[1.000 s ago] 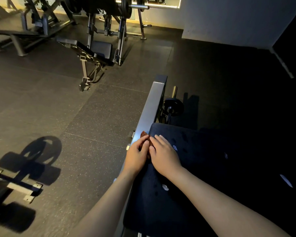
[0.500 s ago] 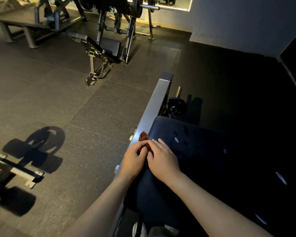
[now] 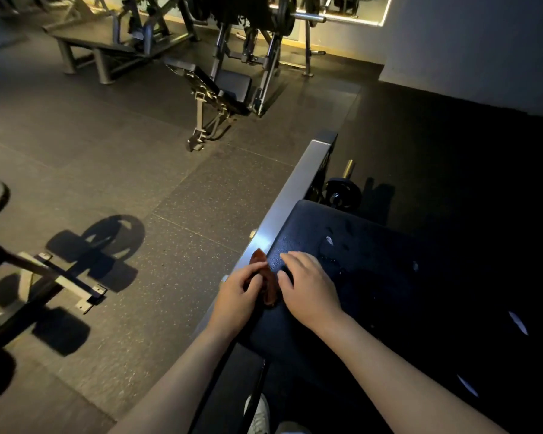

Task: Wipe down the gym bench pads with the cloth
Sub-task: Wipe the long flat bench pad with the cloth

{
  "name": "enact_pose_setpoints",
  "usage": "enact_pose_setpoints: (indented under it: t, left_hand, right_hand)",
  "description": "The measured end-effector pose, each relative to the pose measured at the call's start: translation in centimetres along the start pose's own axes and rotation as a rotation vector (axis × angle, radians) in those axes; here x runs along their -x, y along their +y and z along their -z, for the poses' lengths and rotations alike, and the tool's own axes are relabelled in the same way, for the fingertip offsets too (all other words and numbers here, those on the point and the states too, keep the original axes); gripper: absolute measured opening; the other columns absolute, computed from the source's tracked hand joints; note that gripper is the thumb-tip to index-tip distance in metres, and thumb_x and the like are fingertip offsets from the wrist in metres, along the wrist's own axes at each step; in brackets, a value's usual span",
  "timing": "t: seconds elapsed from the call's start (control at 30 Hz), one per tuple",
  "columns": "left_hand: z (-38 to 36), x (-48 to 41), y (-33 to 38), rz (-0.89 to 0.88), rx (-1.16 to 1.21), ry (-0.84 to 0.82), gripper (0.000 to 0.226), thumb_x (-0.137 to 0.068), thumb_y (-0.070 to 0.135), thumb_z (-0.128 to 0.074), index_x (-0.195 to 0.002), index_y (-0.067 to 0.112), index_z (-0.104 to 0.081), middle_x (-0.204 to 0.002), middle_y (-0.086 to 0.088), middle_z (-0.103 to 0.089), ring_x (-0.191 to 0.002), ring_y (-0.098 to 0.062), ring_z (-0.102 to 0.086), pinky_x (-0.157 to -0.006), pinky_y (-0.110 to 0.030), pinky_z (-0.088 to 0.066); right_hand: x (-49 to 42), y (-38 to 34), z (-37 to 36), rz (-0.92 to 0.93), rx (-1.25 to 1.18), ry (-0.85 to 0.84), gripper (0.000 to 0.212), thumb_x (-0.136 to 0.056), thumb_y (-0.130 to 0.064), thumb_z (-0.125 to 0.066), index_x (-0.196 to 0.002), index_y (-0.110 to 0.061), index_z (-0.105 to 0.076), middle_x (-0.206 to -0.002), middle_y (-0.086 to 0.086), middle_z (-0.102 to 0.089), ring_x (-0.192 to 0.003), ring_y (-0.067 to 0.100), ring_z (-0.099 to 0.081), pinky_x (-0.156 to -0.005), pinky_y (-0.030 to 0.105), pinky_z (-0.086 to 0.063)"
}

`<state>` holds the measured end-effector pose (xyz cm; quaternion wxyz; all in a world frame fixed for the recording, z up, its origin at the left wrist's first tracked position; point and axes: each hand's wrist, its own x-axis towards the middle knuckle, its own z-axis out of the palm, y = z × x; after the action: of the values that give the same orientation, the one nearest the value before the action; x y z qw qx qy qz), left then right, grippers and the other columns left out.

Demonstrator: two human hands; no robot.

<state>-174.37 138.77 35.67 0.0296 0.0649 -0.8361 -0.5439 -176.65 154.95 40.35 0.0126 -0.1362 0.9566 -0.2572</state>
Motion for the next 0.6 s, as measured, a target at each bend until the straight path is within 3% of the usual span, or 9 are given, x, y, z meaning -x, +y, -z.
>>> enact_pose_setpoints:
  t: [0.07,0.17,0.27,0.37,0.47,0.6]
  left_hand:
    - [-0.2,2.6,-0.9,-0.019,-0.031,0.098,0.030,-0.098,0.011,-0.058,-0.120,0.027,-0.070,-0.115,0.021,-0.066,-0.110,0.011,-0.056,-0.100,-0.013,-0.040]
    - [-1.2,3.7,-1.5,-0.004,-0.114,0.209,0.028,-0.098,0.019,-0.057,-0.122,0.027,-0.070,-0.118,0.013,-0.069,-0.111,-0.001,-0.060,-0.100,-0.026,-0.044]
    - [-1.3,3.5,-0.6,0.053,-0.099,0.237,0.029,-0.097,0.022,-0.056,-0.120,0.031,-0.070,-0.122,0.013,-0.068,-0.114,-0.002,-0.059,-0.102,-0.026,-0.044]
    - [-1.6,4.3,0.1,0.074,-0.122,0.275,0.027,-0.100,0.021,-0.054,-0.121,0.023,-0.071,-0.122,0.007,-0.068,-0.113,-0.007,-0.059,-0.097,-0.023,-0.041]
    - [-2.0,6.8,-0.2,0.060,-0.223,0.352,0.035,-0.100,0.033,-0.047,-0.122,0.018,-0.070,-0.123,-0.001,-0.066,-0.117,-0.018,-0.058,-0.103,-0.036,-0.044]
    - [-3.8,11.1,-0.5,0.107,-0.217,0.456,0.035,-0.105,0.035,-0.045,-0.132,0.022,-0.063,-0.148,-0.002,-0.047,-0.137,-0.018,-0.044,-0.115,-0.041,-0.037]
  right_hand:
    - [1.7,-0.3,-0.3,0.110,-0.007,-0.025,0.043,-0.101,-0.028,-0.049,-0.141,-0.012,-0.053,-0.143,0.002,-0.053,-0.139,0.019,-0.038,-0.118,0.029,-0.021]
    - [3.4,-0.3,-1.6,0.256,0.015,-0.061,0.043,-0.097,-0.029,-0.048,-0.136,-0.013,-0.057,-0.133,0.002,-0.059,-0.131,0.022,-0.046,-0.119,0.038,-0.028]
    - [3.9,0.4,-2.1,0.285,0.011,-0.094,0.046,-0.099,-0.029,-0.047,-0.142,-0.015,-0.051,-0.141,0.000,-0.054,-0.136,0.019,-0.041,-0.120,0.037,-0.025]
    - [4.5,1.0,-1.9,0.304,-0.017,-0.068,0.043,-0.098,-0.028,-0.050,-0.139,-0.014,-0.054,-0.138,0.001,-0.057,-0.133,0.020,-0.044,-0.118,0.034,-0.027]
    - [5.9,1.5,-1.4,0.318,-0.046,-0.027,0.039,-0.097,-0.025,-0.053,-0.133,-0.013,-0.058,-0.131,0.001,-0.061,-0.128,0.022,-0.048,-0.115,0.034,-0.030]
    - [8.3,3.2,-0.8,0.310,-0.039,0.004,0.041,-0.099,-0.026,-0.051,-0.139,-0.015,-0.055,-0.140,0.001,-0.056,-0.135,0.020,-0.043,-0.115,0.035,-0.029]
